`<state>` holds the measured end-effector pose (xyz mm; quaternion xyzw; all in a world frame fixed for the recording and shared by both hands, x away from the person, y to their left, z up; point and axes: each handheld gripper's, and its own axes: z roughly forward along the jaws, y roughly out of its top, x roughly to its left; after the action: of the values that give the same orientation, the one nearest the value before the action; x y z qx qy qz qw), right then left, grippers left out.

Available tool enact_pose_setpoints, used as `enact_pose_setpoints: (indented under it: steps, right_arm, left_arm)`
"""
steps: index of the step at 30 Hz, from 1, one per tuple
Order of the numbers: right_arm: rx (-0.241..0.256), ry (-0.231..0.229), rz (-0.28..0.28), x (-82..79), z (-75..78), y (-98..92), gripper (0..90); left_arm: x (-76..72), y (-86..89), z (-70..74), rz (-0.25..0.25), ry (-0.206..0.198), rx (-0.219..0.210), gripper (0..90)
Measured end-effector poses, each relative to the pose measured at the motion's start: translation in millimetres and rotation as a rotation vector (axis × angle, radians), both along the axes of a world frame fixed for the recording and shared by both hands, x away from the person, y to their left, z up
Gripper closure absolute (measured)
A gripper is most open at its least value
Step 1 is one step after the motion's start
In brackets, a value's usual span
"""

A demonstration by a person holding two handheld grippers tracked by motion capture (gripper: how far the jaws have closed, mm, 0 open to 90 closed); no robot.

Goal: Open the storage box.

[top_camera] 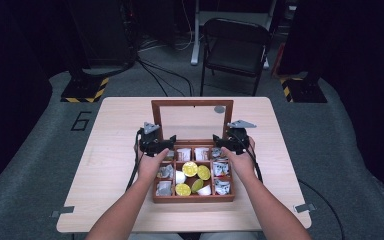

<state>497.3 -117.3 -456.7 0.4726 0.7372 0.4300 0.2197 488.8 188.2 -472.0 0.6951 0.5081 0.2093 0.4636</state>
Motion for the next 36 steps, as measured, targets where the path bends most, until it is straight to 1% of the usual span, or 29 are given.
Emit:
enact_pose_setpoints:
  steps: [1, 2, 4, 6, 8, 9, 10, 15, 20, 22, 25, 26, 27, 29, 31, 32, 33, 36]
  right_arm:
    - [0.002, 0.008, -0.004, 0.7, 0.2, 0.8, 34.9]
    - [-0.001, 0.006, -0.004, 1.8, 0.2, 1.1, 35.0]
    - [0.007, 0.011, -0.014, 2.7, 0.0, 1.5, 35.3]
    - [0.018, 0.024, -0.028, 3.8, -0.6, 1.0, 35.7]
    - [0.029, 0.037, -0.041, 4.7, -0.8, 0.0, 36.8]
    - [0.036, 0.039, -0.044, 5.3, -1.1, -0.6, 37.4]
    - [0.043, 0.045, -0.045, 5.5, -1.0, -0.8, 37.7]
    - [0.044, 0.046, -0.043, 7.8, -1.7, -1.9, 37.9]
    - [0.04, 0.067, -0.064, 10.9, -1.4, 0.3, 37.8]
    - [0.043, 0.076, -0.066, 12.7, -1.7, 0.4, 37.7]
    - [0.048, 0.082, -0.071, 14.9, -2.6, 0.6, 37.3]
    - [0.048, 0.079, -0.065, 15.8, -2.9, 0.6, 37.0]
    - [0.05, 0.085, -0.074, 15.9, -3.0, 1.5, 36.8]
    - [0.053, 0.097, -0.076, 17.0, -2.8, 2.0, 36.7]
    - [0.041, 0.095, -0.068, 19.5, -3.1, 1.0, 36.7]
    - [0.049, 0.105, -0.076, 19.4, -3.0, 1.7, 36.7]
    - [0.046, 0.109, -0.077, 20.4, -3.1, 1.8, 36.7]
    - [0.048, 0.11, -0.074, 22.1, -3.9, 1.7, 36.6]
  left_arm:
    - [1.4, 0.3, 0.5, -0.003, 0.006, 0.004, 26.7]
    - [2.9, 0.0, 1.0, -0.002, 0.013, 0.003, 26.7]
    - [7.2, -0.2, 2.3, -0.006, 0.035, 0.0, 26.6]
    - [9.6, -1.8, 2.7, -0.003, 0.049, 0.002, 26.6]
    - [10.8, -2.7, 1.3, -0.001, 0.043, -0.001, 26.6]
    - [11.3, -3.7, 0.5, 0.008, 0.041, -0.016, 26.6]
    - [11.9, -3.2, 0.1, 0.007, 0.043, -0.019, 26.6]
    - [14.0, -2.7, -0.5, 0.012, 0.05, -0.029, 26.7]
    - [17.4, -2.0, -2.5, 0.01, 0.05, -0.038, 26.9]
    - [18.3, -2.8, -2.7, 0.019, 0.059, -0.047, 27.0]
    - [21.5, -2.1, -1.9, 0.012, 0.067, -0.025, 26.6]
    - [22.1, -2.1, -2.0, 0.012, 0.075, -0.032, 26.7]
    - [23.0, -2.0, -2.2, 0.013, 0.079, -0.033, 26.8]
    - [24.2, -1.9, -2.6, 0.01, 0.081, -0.031, 26.8]
    - [25.1, -1.4, -2.9, 0.007, 0.086, -0.031, 27.1]
    - [25.7, -1.4, -3.1, 0.009, 0.091, -0.035, 27.3]
    - [26.6, -1.1, -3.2, 0.006, 0.094, -0.036, 27.3]
    - [28.5, -0.3, -3.7, -0.001, 0.101, -0.034, 27.1]
